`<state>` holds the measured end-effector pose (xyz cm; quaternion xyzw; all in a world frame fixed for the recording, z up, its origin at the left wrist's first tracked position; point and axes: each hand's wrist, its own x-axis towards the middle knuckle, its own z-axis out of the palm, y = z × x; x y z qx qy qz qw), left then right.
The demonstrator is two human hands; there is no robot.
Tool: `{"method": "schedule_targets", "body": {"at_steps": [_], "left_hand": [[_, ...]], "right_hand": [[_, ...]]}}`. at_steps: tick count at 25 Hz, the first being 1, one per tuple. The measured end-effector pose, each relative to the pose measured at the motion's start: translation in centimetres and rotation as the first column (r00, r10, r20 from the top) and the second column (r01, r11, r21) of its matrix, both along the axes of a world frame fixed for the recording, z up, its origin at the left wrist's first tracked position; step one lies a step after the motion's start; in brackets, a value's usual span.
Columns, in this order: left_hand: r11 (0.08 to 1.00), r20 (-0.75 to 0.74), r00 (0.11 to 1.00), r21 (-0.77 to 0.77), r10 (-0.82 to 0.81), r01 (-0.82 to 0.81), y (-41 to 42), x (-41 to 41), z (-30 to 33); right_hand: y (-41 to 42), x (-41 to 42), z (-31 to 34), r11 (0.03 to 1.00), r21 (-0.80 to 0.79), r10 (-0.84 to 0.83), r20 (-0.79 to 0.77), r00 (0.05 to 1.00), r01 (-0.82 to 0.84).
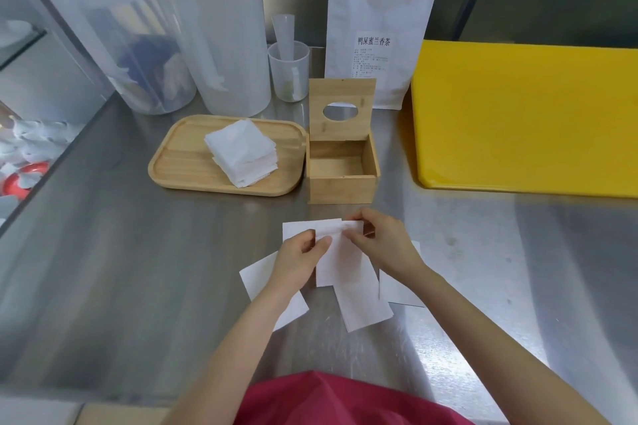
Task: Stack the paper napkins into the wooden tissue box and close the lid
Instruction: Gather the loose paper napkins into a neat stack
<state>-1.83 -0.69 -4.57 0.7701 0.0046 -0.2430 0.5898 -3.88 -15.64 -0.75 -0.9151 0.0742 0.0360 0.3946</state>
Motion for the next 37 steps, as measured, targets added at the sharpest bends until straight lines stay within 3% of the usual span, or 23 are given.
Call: {"method": "schedule_targets", "body": {"at_steps": [4,7,12,19,25,29,32,37], "left_hand": [[0.979,-0.088,0.982,-0.102,0.169,-0.178,0.4,-0.3,1.1],[0.952,-0.148,0.955,-0.137,0.255,-0.275,0.8,-0.3,1.7],[0.949,-0.175,0.945,-0.104,0.278,-0.298,1.5,-0.5,1.2],[0.952,-0.171,0.946,-0.088,0.276,-0.294,1.7,-0.5,1.8],[0.939,-0.13,0.938,-0.086,0.32,-0.332,2.1,-0.5,2.2],[0.942,-0.05,0.944,-0.06,0.327,-0.329,2.3,-0.1,1.6],[0.967,-0.025,0.967,-0.03,0.254,-0.255,2.1,-0.2,1.7],[0.971,-0.164,0.968,-0.117,0.19,-0.211,1.2,-0.7,2.8]], "right_hand": [[0.1,0.1,-0.3,0.993,0.08,-0.086,-0.06,0.994,0.091],[-0.3,-0.2,-1.3,0.997,-0.074,-0.046,-0.167,0.985,0.034],[-0.5,-0.9,-2.9,0.911,-0.327,0.126,-0.356,0.926,-0.25],[0.1,-1.8,-3.2,0.899,-0.372,0.112,-0.317,0.942,-0.232],[-0.7,-1.5,0.0,0.995,-0.083,0.04,-0.213,0.976,-0.059],[-1.3,-0.9,2.0,0.997,0.075,0.016,-0.14,0.99,-0.006],[-0.9,-0.5,2.8,0.948,0.315,0.006,-0.174,0.985,0.05],[0.6,0.4,1.9,0.96,0.279,0.012,-0.172,0.985,0.037]]}}
